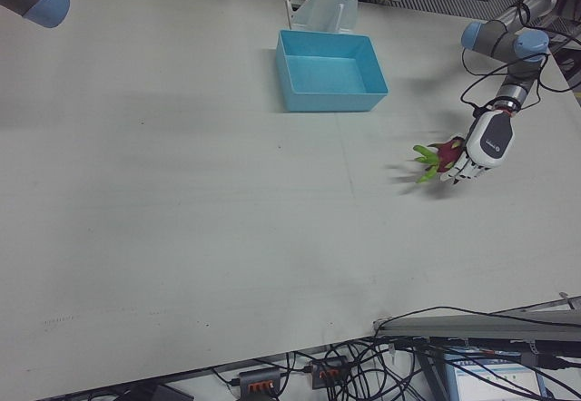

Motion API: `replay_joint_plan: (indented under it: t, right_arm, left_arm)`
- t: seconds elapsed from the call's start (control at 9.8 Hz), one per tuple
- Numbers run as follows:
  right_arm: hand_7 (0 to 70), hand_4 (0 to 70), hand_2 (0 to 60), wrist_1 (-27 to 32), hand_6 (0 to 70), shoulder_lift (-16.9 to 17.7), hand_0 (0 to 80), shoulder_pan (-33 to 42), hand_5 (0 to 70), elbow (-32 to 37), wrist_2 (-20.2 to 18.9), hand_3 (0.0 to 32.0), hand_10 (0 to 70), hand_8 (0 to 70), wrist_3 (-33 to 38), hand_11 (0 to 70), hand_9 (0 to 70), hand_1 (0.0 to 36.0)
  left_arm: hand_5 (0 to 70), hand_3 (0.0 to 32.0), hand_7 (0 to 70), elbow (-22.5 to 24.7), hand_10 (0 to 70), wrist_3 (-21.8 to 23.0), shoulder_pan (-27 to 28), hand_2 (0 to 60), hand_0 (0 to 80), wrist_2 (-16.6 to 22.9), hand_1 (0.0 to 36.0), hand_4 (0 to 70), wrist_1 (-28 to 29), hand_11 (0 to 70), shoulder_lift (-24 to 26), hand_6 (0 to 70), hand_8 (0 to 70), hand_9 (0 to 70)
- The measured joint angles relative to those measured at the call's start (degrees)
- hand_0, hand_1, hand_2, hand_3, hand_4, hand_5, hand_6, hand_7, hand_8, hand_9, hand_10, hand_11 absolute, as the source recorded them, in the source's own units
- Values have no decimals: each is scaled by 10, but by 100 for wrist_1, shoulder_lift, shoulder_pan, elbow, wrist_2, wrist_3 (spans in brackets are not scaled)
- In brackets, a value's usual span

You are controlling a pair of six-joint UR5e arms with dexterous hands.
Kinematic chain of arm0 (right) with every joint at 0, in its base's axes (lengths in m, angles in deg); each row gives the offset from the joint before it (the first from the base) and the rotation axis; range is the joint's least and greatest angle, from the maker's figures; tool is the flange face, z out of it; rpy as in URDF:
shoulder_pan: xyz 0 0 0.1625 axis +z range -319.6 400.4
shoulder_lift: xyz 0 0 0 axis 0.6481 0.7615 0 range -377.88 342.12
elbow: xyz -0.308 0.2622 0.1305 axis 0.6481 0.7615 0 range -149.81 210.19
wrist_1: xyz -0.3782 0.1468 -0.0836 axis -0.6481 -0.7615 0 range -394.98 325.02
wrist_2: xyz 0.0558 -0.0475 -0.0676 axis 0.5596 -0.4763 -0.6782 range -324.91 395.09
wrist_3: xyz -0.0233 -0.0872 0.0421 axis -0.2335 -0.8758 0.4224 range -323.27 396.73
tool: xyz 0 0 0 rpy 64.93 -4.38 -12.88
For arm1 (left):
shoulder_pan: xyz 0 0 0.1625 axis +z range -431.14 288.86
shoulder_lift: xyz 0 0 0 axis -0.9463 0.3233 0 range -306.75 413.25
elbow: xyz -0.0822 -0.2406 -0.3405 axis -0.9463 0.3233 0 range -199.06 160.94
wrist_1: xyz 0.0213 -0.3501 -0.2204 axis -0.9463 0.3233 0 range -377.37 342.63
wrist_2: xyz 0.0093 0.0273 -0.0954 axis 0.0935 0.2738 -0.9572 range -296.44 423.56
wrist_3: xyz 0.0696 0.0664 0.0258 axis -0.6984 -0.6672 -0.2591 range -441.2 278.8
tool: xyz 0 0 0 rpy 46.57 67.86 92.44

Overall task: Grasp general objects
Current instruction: 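Lift the dragon fruit with the left hand and carry it toward the blue tray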

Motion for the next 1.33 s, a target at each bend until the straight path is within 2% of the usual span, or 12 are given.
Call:
replay_joint_plan:
  t: [0.2,0.41,0.51,0.71,0.92,1.12,1.33]
  right_arm:
    - [0,0,0,0,0,0,0,0,0,-2,0,0,0,0,-1,0,0,0]
    - [0,0,0,0,0,0,0,0,0,-3,0,0,0,0,3,0,0,0]
    - [0,0,0,0,0,0,0,0,0,-3,0,0,0,0,2,0,0,0]
    - [0,0,0,2,0,0,0,0,0,-3,0,0,0,0,-2,0,0,0]
    - [0,0,0,2,0,0,0,0,0,-3,0,0,0,0,0,0,0,0]
    - [0,0,0,2,0,0,0,0,0,-3,0,0,0,0,0,0,0,0]
    - [0,0,0,5,0,0,0,0,0,7,0,0,0,0,3,0,0,0]
  left_arm:
    - [289,0,700,385,700,190,-7,600,573,236,360,229,-861,700,626,610,524,564]
    - [286,0,700,503,700,728,-31,600,543,826,360,223,-1673,700,1481,622,545,590]
    - [296,0,700,504,700,1010,-28,600,542,1087,360,242,-1951,700,1832,646,559,608]
    - [321,0,700,476,700,1718,-31,600,569,1739,360,293,-2393,700,2473,692,573,622]
    - [338,0,700,454,700,2327,-23,600,583,2152,360,337,-2805,700,2995,700,594,642]
    - [338,0,700,440,700,2829,-4,600,591,2594,360,346,-3011,700,3312,700,601,653]
    - [352,0,700,466,700,3050,93,600,615,2991,360,359,-3101,700,3410,700,604,655]
